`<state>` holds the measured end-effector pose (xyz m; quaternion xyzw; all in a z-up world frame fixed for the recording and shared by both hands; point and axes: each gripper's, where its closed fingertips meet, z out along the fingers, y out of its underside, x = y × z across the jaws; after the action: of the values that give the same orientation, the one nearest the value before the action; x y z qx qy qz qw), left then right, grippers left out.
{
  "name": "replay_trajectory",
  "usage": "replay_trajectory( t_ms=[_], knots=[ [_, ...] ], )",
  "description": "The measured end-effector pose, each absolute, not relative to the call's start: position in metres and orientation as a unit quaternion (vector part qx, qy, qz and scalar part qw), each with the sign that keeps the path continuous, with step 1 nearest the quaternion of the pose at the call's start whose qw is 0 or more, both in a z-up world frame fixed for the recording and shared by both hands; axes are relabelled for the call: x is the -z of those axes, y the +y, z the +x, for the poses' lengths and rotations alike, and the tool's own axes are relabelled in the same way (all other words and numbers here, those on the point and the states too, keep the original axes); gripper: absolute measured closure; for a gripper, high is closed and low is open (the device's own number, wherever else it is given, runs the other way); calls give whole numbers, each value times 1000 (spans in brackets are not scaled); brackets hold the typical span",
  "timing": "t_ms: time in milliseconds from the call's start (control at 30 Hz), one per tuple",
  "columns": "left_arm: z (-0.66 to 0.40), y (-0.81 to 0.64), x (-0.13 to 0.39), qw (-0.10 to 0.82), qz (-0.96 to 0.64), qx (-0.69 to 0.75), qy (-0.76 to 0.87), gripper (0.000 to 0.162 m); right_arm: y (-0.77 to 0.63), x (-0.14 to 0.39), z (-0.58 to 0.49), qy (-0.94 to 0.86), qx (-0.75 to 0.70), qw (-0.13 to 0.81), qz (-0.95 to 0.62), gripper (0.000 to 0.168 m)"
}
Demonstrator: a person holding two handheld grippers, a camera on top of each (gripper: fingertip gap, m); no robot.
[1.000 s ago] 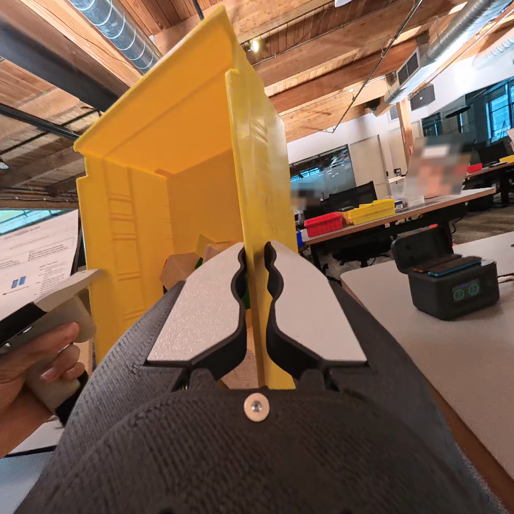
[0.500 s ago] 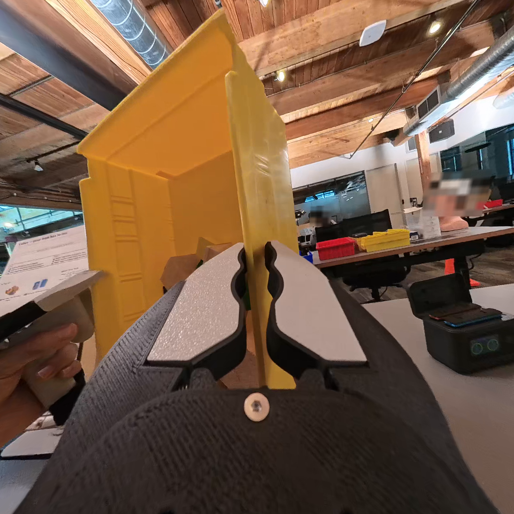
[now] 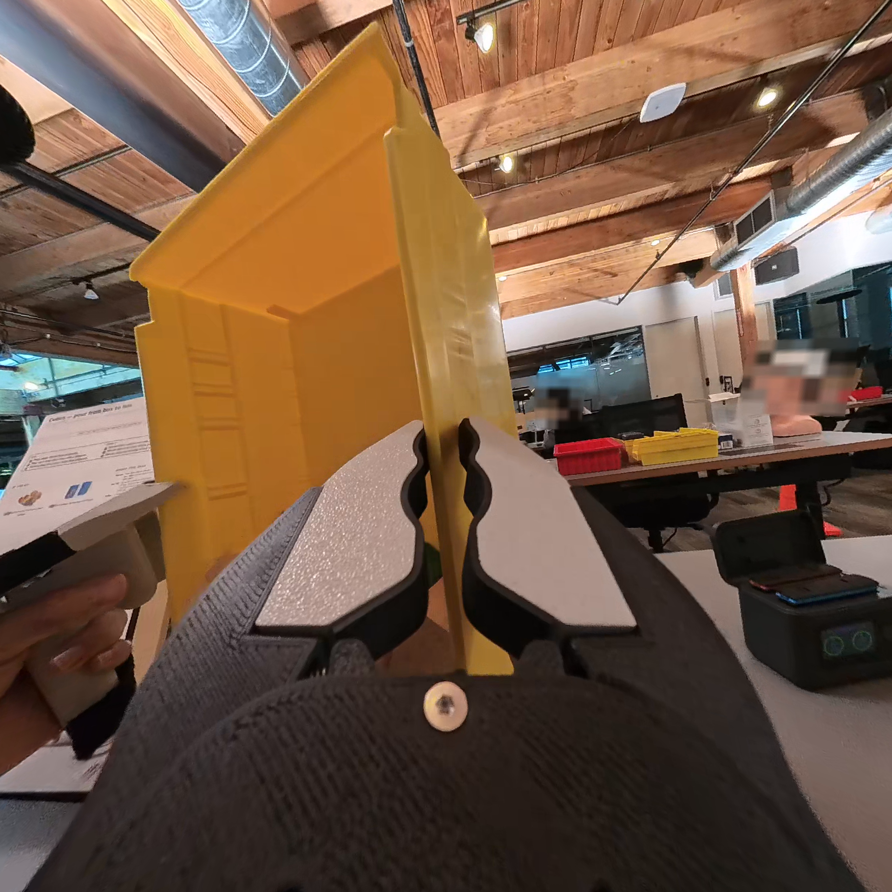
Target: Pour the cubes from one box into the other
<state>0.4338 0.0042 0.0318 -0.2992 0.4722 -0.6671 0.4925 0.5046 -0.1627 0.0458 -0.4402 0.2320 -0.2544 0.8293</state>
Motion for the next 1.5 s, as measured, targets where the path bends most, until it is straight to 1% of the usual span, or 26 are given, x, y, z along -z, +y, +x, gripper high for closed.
replay_trajectory(
  t_ms=[33, 333, 400, 667, 867, 1133, 1300, 1500],
  knots=[
    [434, 4, -29, 491, -302, 667, 472, 153, -162, -43, 505, 234, 254, 829, -440, 157],
    [438, 8, 9, 473, -320, 660, 488, 153, -159, -5, 511, 254, 247, 817, -456, 157],
    [436, 7, 14, 464, -316, 670, 485, 153, -159, -5, 510, 249, 250, 819, -452, 157],
    [429, 7, 21, 473, -306, 674, 478, 153, -158, -4, 504, 222, 240, 837, -438, 156],
    [420, 12, 37, 477, -321, 668, 472, 153, -150, -3, 497, 190, 262, 831, -453, 157],
    [419, 12, 28, 506, -346, 633, 472, 154, -152, -14, 495, 183, 296, 828, -439, 158],
    [420, 16, 27, 522, -402, 597, 458, 156, -152, -19, 488, 195, 339, 812, -433, 159],
    [418, 20, 21, 514, -455, 588, 428, 158, -153, -36, 469, 180, 398, 795, -421, 160]
  ],
)
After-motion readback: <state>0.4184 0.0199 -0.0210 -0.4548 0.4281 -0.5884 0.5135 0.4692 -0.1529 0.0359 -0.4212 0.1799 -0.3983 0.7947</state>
